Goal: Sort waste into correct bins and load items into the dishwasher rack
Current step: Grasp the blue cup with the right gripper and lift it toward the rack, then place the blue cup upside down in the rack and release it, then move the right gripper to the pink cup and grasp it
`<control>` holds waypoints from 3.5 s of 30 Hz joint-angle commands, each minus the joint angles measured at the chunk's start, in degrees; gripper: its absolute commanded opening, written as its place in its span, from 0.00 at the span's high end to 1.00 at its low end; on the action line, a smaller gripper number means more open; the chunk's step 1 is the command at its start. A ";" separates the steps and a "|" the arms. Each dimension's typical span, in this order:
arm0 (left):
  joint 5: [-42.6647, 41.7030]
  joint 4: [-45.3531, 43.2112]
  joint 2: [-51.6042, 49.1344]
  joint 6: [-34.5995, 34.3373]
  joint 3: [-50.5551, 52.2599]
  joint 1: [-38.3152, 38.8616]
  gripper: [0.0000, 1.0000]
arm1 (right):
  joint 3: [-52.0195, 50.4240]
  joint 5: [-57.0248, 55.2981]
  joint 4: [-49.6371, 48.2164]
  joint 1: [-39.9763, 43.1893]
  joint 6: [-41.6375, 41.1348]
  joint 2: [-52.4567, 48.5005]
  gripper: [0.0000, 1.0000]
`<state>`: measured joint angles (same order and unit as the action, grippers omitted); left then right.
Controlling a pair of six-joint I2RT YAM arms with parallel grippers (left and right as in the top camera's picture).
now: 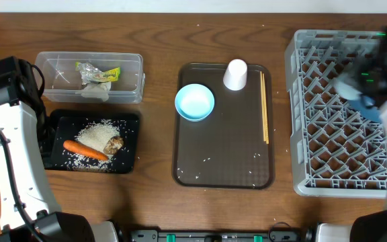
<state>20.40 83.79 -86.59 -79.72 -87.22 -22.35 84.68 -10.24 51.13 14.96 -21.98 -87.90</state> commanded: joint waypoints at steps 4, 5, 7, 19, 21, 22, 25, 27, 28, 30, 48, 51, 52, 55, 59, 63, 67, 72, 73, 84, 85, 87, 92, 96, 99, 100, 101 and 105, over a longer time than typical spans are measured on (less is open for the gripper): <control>0.59 0.35 -0.26 -0.74 0.11 -0.24 0.02 | 0.17 0.59 -2.86 13.53 1.11 0.46 0.63; 0.59 0.35 -0.26 -0.74 0.11 -0.24 0.02 | 0.17 0.61 -3.17 15.19 1.40 0.46 0.62; 0.59 0.35 -0.26 -0.72 0.11 -0.24 0.02 | 0.17 0.59 -3.61 18.56 1.49 0.44 0.62; 0.59 0.35 -0.26 -0.72 0.11 -0.24 0.02 | 0.17 0.63 -7.93 30.03 3.85 -4.57 0.59; 0.59 0.35 -0.26 -0.72 0.11 -0.24 0.02 | 0.17 0.61 -8.07 30.60 3.87 -6.49 0.59; 0.59 0.35 -0.26 -0.74 0.11 -0.24 0.02 | 0.17 0.61 -8.13 30.86 3.87 -7.72 0.58; 0.59 0.35 -0.26 -0.72 0.11 -0.24 0.02 | 0.17 0.59 -8.76 31.43 4.52 -10.73 0.55; 0.59 0.35 -0.26 -0.74 0.11 -0.24 0.02 | 0.17 0.59 -9.27 31.69 4.92 -12.26 0.52; 0.59 0.35 -0.26 -0.72 0.11 -0.24 0.02 | 0.17 0.59 -9.42 31.82 4.94 -12.68 0.51; 0.59 0.35 -0.26 -0.72 0.11 -0.24 0.02 | 0.17 0.61 -9.84 31.93 4.92 -12.94 0.45; 0.59 0.15 -0.26 -0.74 0.11 -0.24 0.02 | 10.67 9.40 -0.48 31.63 3.72 -12.81 0.17; 0.59 0.13 -0.26 -0.74 0.11 -0.24 0.02 | 10.82 14.47 -0.22 30.47 3.58 -12.09 0.24; 0.59 0.13 -0.26 -0.74 0.11 -0.24 0.02 | 10.82 16.37 -0.35 29.66 3.58 -11.63 0.27; 0.59 0.15 -0.26 -0.74 0.11 -0.24 0.02 | 10.82 18.67 -0.57 25.83 3.58 -9.42 0.28; 0.59 0.15 -0.26 -0.72 0.11 -0.24 0.02 | 10.82 18.67 -0.85 17.99 3.61 -5.29 0.27; 0.59 0.13 -0.26 -0.74 0.11 -0.24 0.02 | 10.80 15.96 -1.25 7.65 4.50 -1.95 0.20; 0.59 0.13 -0.28 -0.74 0.11 -0.24 0.02 | 10.73 12.83 -2.54 -2.47 6.78 -2.19 0.01; 0.59 0.13 -0.26 -0.72 0.11 -0.24 0.02 | 10.73 13.57 -6.73 -13.75 13.18 -5.60 0.01; 0.59 0.13 -0.28 -0.74 0.11 -0.24 0.02 | 10.73 13.49 -7.67 -15.39 14.32 -6.36 0.01; 0.59 0.13 -0.26 -0.74 0.11 -0.24 0.02 | 10.73 6.27 -27.87 -30.73 19.02 -24.39 0.01; 0.59 0.13 -0.26 -0.74 0.11 -0.24 0.02 | 10.73 5.88 -29.62 -31.34 19.02 -26.18 0.01; 0.59 0.13 -0.26 -0.74 0.11 -0.24 0.02 | 10.73 5.95 -32.52 -32.30 19.02 -29.46 0.01; 0.59 0.13 -0.26 -0.72 0.11 -0.24 0.02 | 10.73 2.21 -35.74 -34.18 19.10 -34.84 0.01; 0.59 0.13 -0.26 -0.72 0.11 -0.24 0.02 | 10.73 1.99 -34.75 -34.86 19.04 -36.50 0.01; 0.59 0.13 -0.28 -0.74 0.11 -0.24 0.02 | 10.73 4.48 -33.44 -35.34 18.99 -36.52 0.01; 0.59 0.13 -0.26 -0.74 0.11 -0.24 0.02 | 10.73 5.46 -33.24 -35.56 18.80 -36.52 0.01; 0.59 0.13 -0.26 -0.74 0.11 -0.24 0.02 | 10.73 6.62 -33.05 -35.74 18.73 -36.52 0.01; 0.59 0.13 -0.26 -0.72 0.11 -0.24 0.02 | 10.73 8.37 -30.49 -36.50 15.76 -36.52 0.01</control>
<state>20.21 83.59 -86.59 -79.72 -87.22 -22.35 94.89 -3.79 19.40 -20.49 -4.03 -124.14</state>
